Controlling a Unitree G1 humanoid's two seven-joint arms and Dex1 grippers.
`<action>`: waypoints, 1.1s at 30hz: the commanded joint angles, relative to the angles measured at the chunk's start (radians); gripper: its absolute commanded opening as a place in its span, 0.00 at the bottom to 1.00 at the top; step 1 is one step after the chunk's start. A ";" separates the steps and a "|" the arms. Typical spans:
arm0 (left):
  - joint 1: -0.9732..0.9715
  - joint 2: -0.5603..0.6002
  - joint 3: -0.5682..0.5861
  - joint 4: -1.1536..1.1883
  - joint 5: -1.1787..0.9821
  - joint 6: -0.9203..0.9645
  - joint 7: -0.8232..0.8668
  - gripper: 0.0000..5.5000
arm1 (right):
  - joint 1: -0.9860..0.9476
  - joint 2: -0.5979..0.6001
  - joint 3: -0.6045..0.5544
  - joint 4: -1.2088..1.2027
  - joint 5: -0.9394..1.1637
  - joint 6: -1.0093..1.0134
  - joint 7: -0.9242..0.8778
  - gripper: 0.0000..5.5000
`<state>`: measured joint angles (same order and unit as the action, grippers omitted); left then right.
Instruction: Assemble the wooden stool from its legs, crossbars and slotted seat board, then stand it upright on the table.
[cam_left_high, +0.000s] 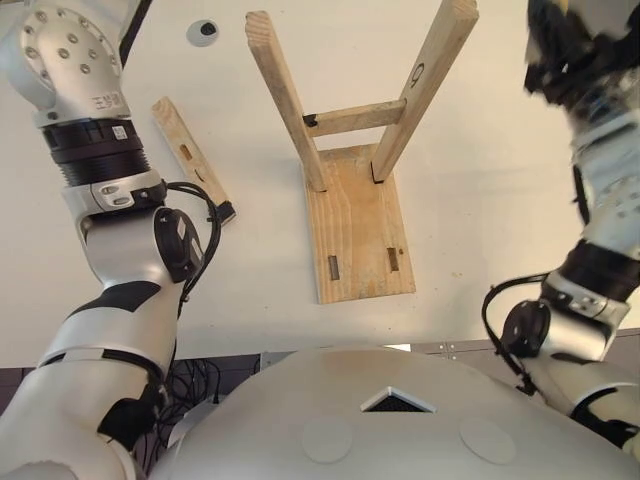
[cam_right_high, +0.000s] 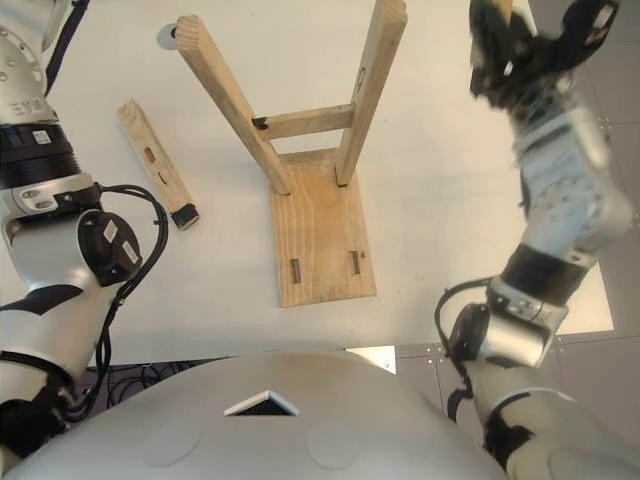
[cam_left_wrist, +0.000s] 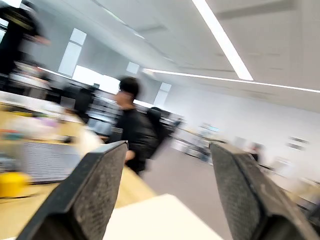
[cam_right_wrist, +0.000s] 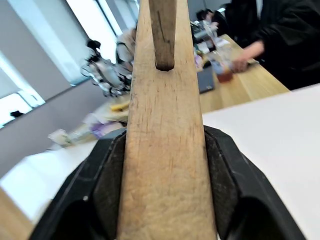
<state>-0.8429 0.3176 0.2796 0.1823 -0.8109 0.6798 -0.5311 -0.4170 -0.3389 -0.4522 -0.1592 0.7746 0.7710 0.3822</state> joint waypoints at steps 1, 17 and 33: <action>-0.052 0.008 -0.058 -0.055 -0.110 0.155 -0.140 0.54 | -0.199 -0.089 -0.012 0.017 0.195 0.114 0.086 0.37; -0.225 -0.126 -0.058 -0.003 -0.279 0.271 -0.190 0.54 | -0.343 -0.160 0.102 0.036 0.458 0.306 0.285 0.37; -0.227 -0.145 -0.038 -0.001 -0.289 0.258 -0.220 0.37 | -0.333 -0.167 0.115 0.038 0.495 0.296 0.279 0.37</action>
<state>-1.0574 0.1623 0.2338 0.1902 -1.0914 0.9501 -0.7314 -0.7433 -0.4871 -0.3399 -0.1172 1.2619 1.0721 0.6722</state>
